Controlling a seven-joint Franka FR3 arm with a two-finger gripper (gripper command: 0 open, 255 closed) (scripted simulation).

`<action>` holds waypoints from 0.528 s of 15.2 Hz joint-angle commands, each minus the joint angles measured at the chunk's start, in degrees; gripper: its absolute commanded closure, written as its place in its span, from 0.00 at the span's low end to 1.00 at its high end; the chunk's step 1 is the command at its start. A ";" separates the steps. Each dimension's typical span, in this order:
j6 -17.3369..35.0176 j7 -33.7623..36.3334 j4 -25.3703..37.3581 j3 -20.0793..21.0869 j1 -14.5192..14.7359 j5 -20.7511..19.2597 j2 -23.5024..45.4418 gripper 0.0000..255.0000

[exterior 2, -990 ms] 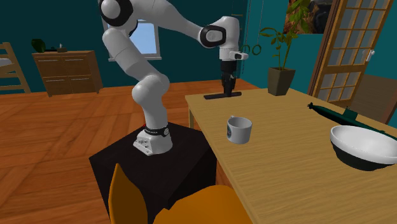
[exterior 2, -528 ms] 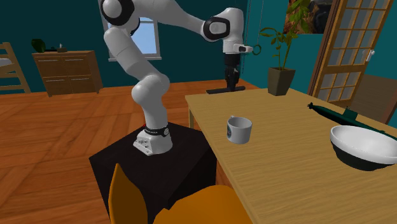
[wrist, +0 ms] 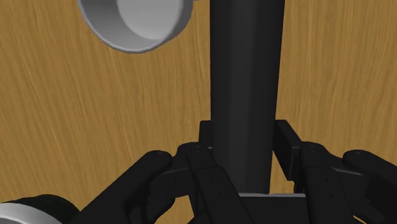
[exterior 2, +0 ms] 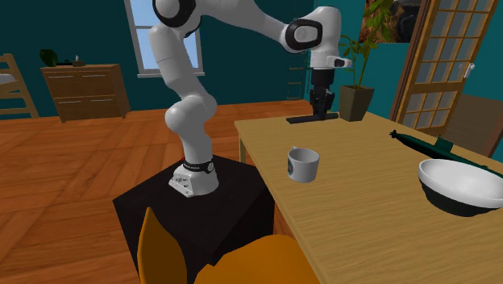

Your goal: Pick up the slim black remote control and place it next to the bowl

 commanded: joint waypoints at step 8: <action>-1.05 -1.94 19.50 -1.49 -2.99 -5.12 18.81 1.00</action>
